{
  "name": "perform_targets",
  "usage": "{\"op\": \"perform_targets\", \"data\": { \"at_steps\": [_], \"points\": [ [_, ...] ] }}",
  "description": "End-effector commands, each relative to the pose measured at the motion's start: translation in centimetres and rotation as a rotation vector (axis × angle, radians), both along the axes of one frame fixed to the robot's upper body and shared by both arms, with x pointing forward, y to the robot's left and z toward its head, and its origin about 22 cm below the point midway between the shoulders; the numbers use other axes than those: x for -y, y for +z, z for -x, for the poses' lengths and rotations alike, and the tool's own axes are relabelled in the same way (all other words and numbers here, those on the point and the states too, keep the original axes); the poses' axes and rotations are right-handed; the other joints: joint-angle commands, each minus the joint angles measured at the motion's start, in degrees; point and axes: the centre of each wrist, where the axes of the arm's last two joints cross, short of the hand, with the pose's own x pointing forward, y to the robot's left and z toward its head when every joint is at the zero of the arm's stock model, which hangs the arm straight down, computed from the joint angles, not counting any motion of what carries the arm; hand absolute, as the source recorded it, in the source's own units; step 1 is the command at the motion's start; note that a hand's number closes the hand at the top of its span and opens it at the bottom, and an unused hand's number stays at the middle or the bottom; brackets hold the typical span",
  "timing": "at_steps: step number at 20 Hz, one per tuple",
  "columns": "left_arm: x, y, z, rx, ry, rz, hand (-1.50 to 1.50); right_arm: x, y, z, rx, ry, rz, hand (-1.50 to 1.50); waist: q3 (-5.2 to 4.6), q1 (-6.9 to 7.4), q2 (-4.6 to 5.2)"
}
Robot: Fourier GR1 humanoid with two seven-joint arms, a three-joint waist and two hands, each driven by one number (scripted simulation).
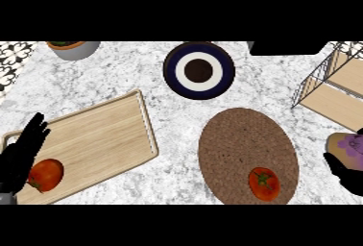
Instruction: Pick the can from the placemat and place it in the tiered shelf
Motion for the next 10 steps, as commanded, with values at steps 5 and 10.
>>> {"op": "perform_targets", "data": {
  "at_steps": [5, 10],
  "points": [
    [1.8, -0.7, 0.2, 0.005, -0.006, 0.01, 0.0, 0.7, 7.2, 4.4, 0.188, -0.037, -0.118, 1.5, -0.18, 0.71, 0.15],
    [1.7, -2.4, 0.7, -0.005, -0.033, 0.011, 0.0, 0.4, 9.8, 5.3, 0.241, -0.068, -0.133, 1.5, -0.21, 0.79, 0.21]
  ]
}}
